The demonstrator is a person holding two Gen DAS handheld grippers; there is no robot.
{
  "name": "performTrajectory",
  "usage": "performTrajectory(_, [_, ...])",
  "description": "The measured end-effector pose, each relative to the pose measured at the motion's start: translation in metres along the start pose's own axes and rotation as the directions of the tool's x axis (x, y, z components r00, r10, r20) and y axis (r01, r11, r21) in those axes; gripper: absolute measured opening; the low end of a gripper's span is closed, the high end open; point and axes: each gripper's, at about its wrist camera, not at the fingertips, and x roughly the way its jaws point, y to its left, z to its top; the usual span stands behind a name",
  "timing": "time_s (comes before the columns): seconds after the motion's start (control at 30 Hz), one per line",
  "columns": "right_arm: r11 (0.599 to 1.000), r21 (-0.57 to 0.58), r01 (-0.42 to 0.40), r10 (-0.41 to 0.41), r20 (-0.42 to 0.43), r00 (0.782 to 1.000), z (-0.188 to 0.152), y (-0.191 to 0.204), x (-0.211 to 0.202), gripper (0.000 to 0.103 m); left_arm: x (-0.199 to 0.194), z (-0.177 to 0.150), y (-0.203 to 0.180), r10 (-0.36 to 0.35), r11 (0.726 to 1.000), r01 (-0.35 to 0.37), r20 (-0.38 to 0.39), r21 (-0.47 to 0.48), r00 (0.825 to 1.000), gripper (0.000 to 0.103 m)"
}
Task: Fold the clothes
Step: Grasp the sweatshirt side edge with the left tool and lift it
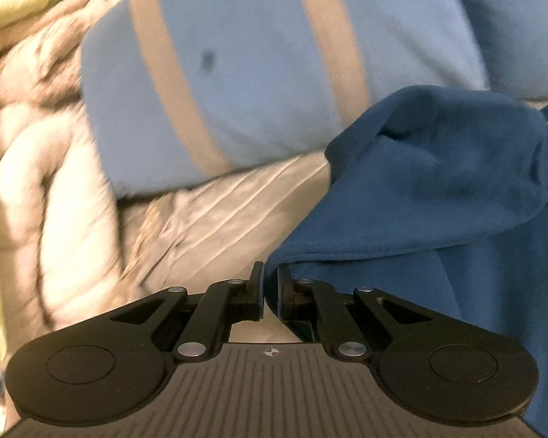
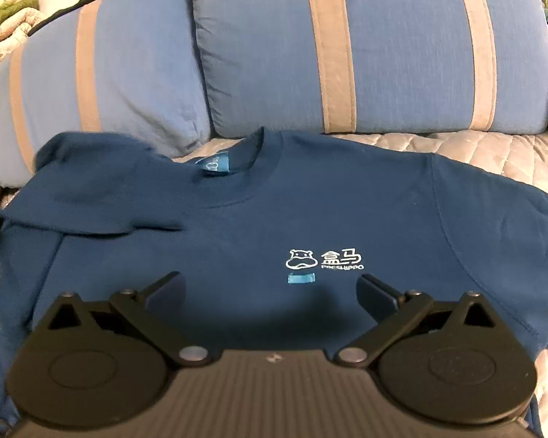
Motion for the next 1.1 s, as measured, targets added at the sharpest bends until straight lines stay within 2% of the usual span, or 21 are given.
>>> performTrajectory(0.07, [1.000, 0.001, 0.005, -0.005, -0.004, 1.000, 0.000, -0.001, 0.001, 0.103, 0.003, -0.008, 0.006, -0.012, 1.000, 0.012, -0.013, -0.008, 1.000, 0.010])
performTrajectory(0.2, [1.000, 0.004, 0.004, -0.004, -0.010, 1.000, -0.001, -0.002, 0.001, 0.103, -0.003, -0.018, 0.011, -0.053, 0.999, 0.054, 0.029, -0.008, 0.998, 0.013])
performTrajectory(0.27, [1.000, 0.003, 0.002, -0.001, -0.010, 1.000, -0.001, -0.001, 0.001, 0.103, -0.010, -0.016, 0.008, -0.082, 0.997, 0.083, 0.080, -0.009, 0.993, 0.033])
performTrajectory(0.37, [1.000, 0.005, -0.006, 0.006, -0.011, 1.000, 0.000, -0.001, 0.000, 0.103, -0.032, -0.014, 0.002, -0.152, 0.988, 0.153, 0.208, 0.011, 0.966, 0.051])
performTrajectory(0.43, [1.000, 0.008, -0.009, 0.009, -0.008, 1.000, 0.000, -0.001, 0.000, 0.103, -0.044, -0.011, -0.007, -0.210, 0.978, 0.199, 0.273, 0.067, 0.939, 0.054])
performTrajectory(0.53, [1.000, 0.010, -0.013, 0.013, -0.007, 1.000, 0.000, -0.001, 0.000, 0.103, -0.054, -0.004, -0.030, -0.297, 0.949, 0.242, 0.311, 0.203, 0.903, 0.054])
performTrajectory(0.67, [1.000, 0.012, -0.015, 0.015, -0.007, 1.000, 0.000, -0.001, 0.000, 0.103, -0.051, -0.003, -0.077, -0.343, 0.893, 0.205, 0.309, 0.400, 0.887, 0.054])
performTrajectory(0.73, [1.000, 0.015, -0.014, 0.014, -0.008, 1.000, 0.001, -0.002, 0.000, 0.103, -0.045, -0.003, -0.099, -0.356, 0.858, 0.185, 0.294, 0.479, 0.887, 0.054])
performTrajectory(0.83, [1.000, 0.019, -0.010, 0.011, -0.014, 1.000, 0.001, -0.002, 0.001, 0.103, -0.030, -0.002, -0.130, -0.343, 0.810, 0.138, 0.271, 0.570, 0.899, 0.053])
performTrajectory(1.0, [1.000, 0.019, -0.011, 0.012, -0.016, 1.000, 0.001, -0.002, 0.002, 0.103, -0.006, -0.001, -0.162, -0.286, 0.760, 0.048, 0.267, 0.649, 0.920, 0.052])
performTrajectory(1.03, [1.000, 0.020, -0.011, 0.011, -0.017, 1.000, 0.001, -0.002, 0.003, 0.103, -0.001, -0.002, -0.167, -0.274, 0.752, 0.030, 0.271, 0.659, 0.923, 0.045])
performTrajectory(1.07, [1.000, 0.020, -0.011, 0.011, -0.019, 1.000, 0.001, -0.002, 0.003, 0.103, 0.002, -0.003, -0.172, -0.259, 0.744, 0.008, 0.278, 0.668, 0.925, 0.032])
performTrajectory(1.1, [1.000, 0.019, -0.010, 0.010, -0.020, 1.000, 0.001, -0.002, 0.004, 0.103, 0.005, -0.003, -0.175, -0.238, 0.741, -0.017, 0.286, 0.672, 0.928, 0.024])
